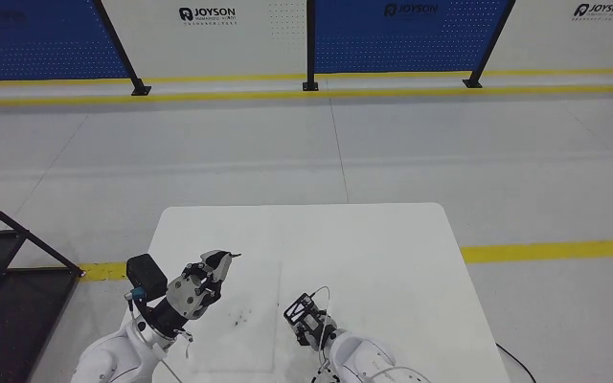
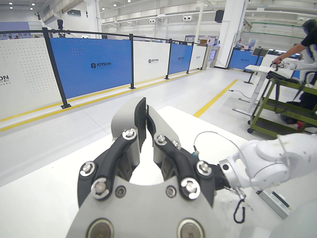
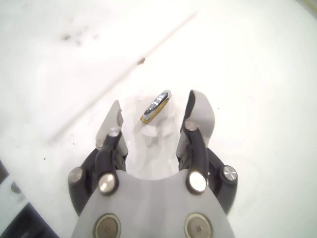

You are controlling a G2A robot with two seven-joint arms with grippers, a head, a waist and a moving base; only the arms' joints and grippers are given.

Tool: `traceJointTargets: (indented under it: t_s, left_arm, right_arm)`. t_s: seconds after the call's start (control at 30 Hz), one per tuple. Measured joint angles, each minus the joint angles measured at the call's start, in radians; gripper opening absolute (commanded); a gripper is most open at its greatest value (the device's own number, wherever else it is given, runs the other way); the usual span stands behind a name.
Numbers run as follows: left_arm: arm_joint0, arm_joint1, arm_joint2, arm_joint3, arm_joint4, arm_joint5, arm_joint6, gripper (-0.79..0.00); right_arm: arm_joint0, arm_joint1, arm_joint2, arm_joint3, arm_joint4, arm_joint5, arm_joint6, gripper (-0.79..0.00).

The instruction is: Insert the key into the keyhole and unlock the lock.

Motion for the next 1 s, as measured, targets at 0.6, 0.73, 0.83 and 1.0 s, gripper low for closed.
traceJointTargets:
  t_s: [0.6, 0.73, 0.83, 1.0]
  left_arm:
    - [0.000, 0.000, 0.000, 0.000, 0.000, 0.000, 0.000, -0.785]
    - [-0.017, -0.002, 0.017, 0.004, -0.017, 0.016, -0.008, -0.785]
    - [-0.027, -0.005, 0.042, 0.012, -0.050, 0.014, 0.018, -0.785]
    - [-0.041, -0.010, 0.090, 0.045, -0.152, -0.082, 0.107, -0.785]
  right_arm:
    - [-0.007, -0.001, 0.031, -0.047, 0.053, -0.021, -0.067, -0.785]
    - [-0.073, 0.025, 0.123, -0.161, 0.118, -0.097, -0.150, -0.785]
    - [-0.139, 0.048, 0.216, -0.258, 0.200, -0.180, -0.215, -0.785]
    - [-0.233, 0.078, 0.367, -0.364, 0.389, -0.351, -0.285, -0.785]
